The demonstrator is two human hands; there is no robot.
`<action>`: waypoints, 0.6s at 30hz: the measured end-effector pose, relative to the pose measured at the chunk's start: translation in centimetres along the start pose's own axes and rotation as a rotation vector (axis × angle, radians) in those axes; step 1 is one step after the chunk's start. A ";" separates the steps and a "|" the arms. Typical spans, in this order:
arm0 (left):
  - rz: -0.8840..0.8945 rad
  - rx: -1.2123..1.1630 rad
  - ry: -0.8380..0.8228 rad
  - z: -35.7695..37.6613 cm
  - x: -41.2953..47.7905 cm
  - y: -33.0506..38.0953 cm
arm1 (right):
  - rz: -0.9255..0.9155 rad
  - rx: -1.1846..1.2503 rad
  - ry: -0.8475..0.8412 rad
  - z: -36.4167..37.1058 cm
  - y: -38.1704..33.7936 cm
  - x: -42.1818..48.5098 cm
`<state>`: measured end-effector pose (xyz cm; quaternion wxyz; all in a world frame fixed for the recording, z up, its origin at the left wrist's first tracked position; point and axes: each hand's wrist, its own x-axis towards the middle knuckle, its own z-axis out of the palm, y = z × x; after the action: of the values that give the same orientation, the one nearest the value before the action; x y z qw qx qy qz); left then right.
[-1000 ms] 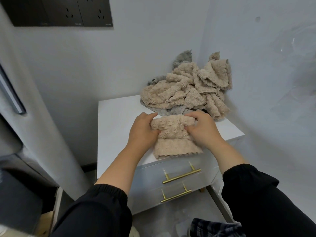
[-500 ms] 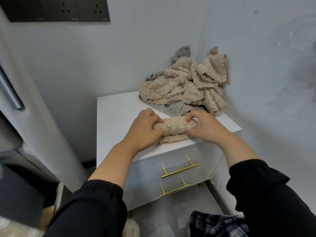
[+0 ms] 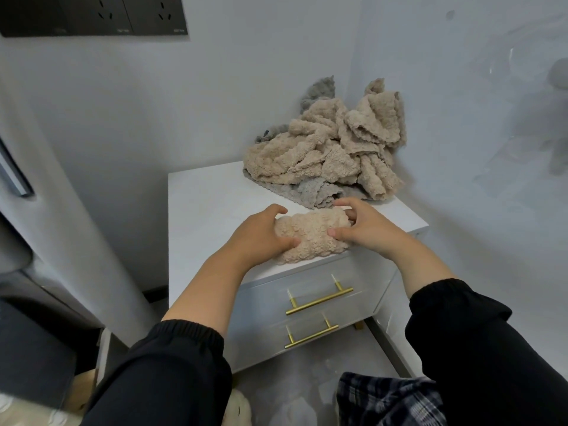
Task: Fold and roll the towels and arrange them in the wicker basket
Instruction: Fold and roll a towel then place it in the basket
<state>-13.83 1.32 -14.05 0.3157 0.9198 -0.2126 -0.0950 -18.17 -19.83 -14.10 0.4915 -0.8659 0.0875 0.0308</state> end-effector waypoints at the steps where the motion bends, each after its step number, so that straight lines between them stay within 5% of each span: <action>1: -0.012 0.014 0.002 0.1 0.2 0.0 | -0.001 0.043 -0.018 -0.1 0.1 0.0; 9: -0.081 -0.075 0.145 1.4 1.1 1.1 | 0.001 0.076 0.028 -0.3 0.2 0.2; 18: 0.146 -0.023 0.143 4.9 0.6 7.1 | 0.057 -0.280 0.381 -2.3 1.3 -3.9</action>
<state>-17.20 -6.69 -13.51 0.3465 0.9027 -0.2548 -0.0081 -22.31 -22.01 -13.51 0.3402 -0.9130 0.1978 -0.1075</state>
